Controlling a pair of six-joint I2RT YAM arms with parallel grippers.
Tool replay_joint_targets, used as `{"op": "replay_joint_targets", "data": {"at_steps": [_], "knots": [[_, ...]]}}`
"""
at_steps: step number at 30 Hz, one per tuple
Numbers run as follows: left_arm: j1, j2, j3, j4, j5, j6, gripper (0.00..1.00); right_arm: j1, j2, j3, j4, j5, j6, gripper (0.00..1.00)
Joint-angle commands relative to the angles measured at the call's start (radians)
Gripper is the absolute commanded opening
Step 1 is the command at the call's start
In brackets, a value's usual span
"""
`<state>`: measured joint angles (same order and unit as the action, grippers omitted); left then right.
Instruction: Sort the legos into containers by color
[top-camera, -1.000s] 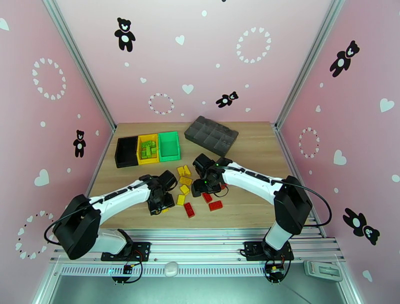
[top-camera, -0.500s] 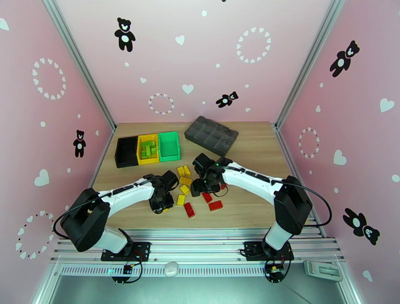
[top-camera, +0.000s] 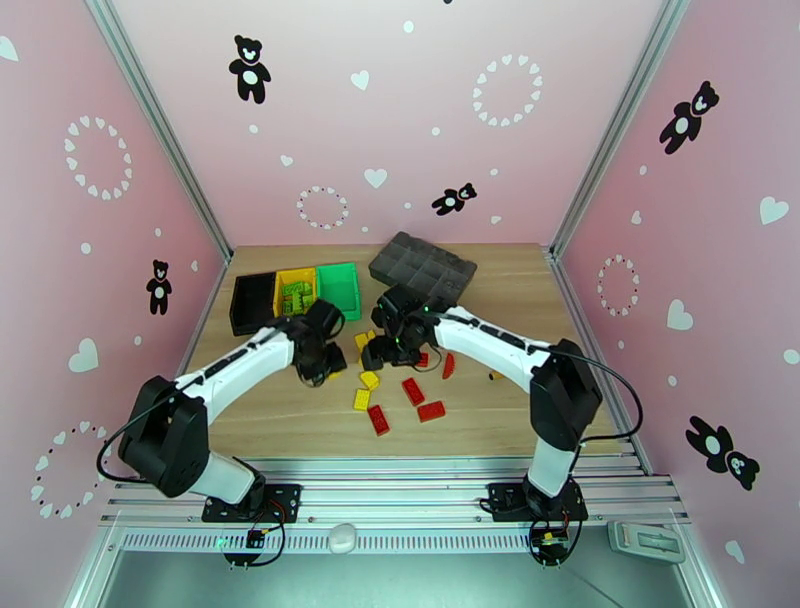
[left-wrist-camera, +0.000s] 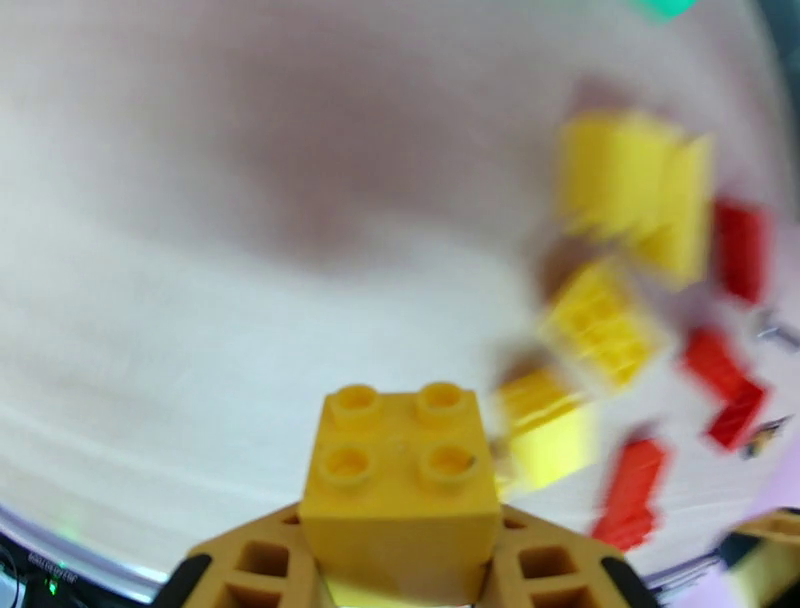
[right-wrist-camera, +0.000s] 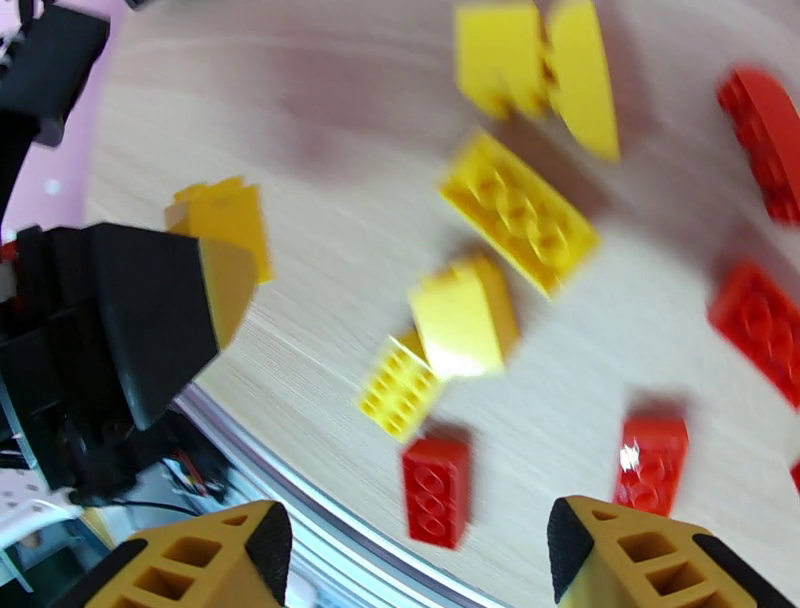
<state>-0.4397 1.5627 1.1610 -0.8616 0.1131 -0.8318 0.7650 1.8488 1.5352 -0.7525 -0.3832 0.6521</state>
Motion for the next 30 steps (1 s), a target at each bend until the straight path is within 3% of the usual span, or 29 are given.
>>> {"op": "replay_joint_targets", "data": {"at_steps": [1,6,13,19,22,26,30], "knots": [[0.064,0.074,0.113,-0.007,0.046,0.072,0.27,-0.043,0.046,0.071,0.032,-0.094,0.012,0.72],[0.141,0.238,0.373,-0.065,0.045,0.142,0.27,-0.098,0.093,0.163,-0.008,-0.110,-0.003,0.72],[0.181,0.537,0.818,-0.198,0.031,0.211,0.27,-0.124,0.121,0.235,-0.088,-0.071,-0.049,0.72],[0.199,0.732,1.117,-0.305,0.021,0.224,0.35,-0.127,0.103,0.226,-0.114,-0.034,-0.057,0.72],[0.200,0.761,1.166,-0.326,0.025,0.233,0.47,-0.127,0.084,0.205,-0.116,-0.015,-0.057,0.73],[0.199,0.703,1.093,-0.308,0.007,0.238,0.65,-0.125,0.052,0.164,-0.113,0.004,-0.052,0.73],[0.196,0.595,0.948,-0.258,-0.014,0.243,0.70,-0.122,0.026,0.122,-0.112,0.020,-0.046,0.74]]}}
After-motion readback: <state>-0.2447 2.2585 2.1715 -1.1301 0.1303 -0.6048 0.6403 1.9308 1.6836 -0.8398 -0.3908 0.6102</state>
